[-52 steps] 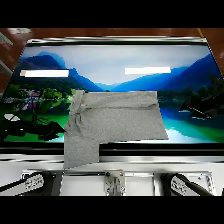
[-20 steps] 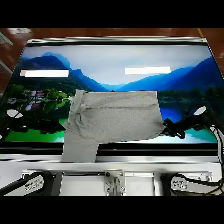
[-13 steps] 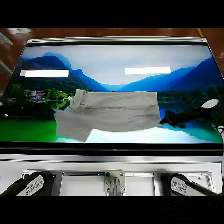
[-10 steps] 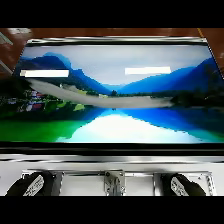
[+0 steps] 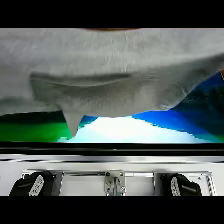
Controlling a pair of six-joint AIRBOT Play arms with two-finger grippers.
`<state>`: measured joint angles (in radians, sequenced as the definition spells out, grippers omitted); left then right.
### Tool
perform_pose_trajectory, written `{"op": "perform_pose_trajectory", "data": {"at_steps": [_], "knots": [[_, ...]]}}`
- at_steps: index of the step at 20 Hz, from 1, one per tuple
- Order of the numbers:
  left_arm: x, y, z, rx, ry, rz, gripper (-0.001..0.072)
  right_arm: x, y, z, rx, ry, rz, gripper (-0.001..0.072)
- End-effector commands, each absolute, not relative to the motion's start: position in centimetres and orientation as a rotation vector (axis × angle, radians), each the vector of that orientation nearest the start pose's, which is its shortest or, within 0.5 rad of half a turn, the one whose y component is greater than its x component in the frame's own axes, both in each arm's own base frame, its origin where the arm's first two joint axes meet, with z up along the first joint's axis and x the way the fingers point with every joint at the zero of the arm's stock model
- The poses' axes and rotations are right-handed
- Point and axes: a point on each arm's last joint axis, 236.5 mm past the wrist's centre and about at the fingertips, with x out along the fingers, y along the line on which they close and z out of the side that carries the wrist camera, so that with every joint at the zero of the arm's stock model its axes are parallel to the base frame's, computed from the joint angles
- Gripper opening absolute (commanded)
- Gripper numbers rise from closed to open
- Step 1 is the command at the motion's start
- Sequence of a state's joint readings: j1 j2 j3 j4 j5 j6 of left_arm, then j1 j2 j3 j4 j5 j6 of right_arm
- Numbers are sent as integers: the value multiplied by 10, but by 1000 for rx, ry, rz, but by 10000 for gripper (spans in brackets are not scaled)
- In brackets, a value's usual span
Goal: Fold the shirts.
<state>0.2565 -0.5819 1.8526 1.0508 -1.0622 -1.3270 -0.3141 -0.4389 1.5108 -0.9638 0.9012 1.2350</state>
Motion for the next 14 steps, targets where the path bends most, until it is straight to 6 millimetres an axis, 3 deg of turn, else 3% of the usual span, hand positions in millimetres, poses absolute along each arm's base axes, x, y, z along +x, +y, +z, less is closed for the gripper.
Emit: {"op": "perform_pose_trajectory", "data": {"at_steps": [1, 5, 7, 9, 11, 14], "knots": [[114, -55, 557, 85, -270, -98, 34, 128, 51, 517, -93, -291, 68, 55], [113, -38, 547, 112, -225, -20, 34, 129, 49, 492, -117, -187, 55, 55], [117, -38, 543, 111, -205, -21, 34, 131, 40, 479, -129, -128, 18, 55], [129, -36, 523, 104, -126, -28, 34, 135, 24, 458, -129, -36, -39, 56], [149, -32, 495, 87, -28, -35, 34, 144, 8, 423, -103, 94, -86, 55], [195, -21, 446, 37, 116, -45, 34, 181, -6, 348, -56, 344, -75, 55]]}}
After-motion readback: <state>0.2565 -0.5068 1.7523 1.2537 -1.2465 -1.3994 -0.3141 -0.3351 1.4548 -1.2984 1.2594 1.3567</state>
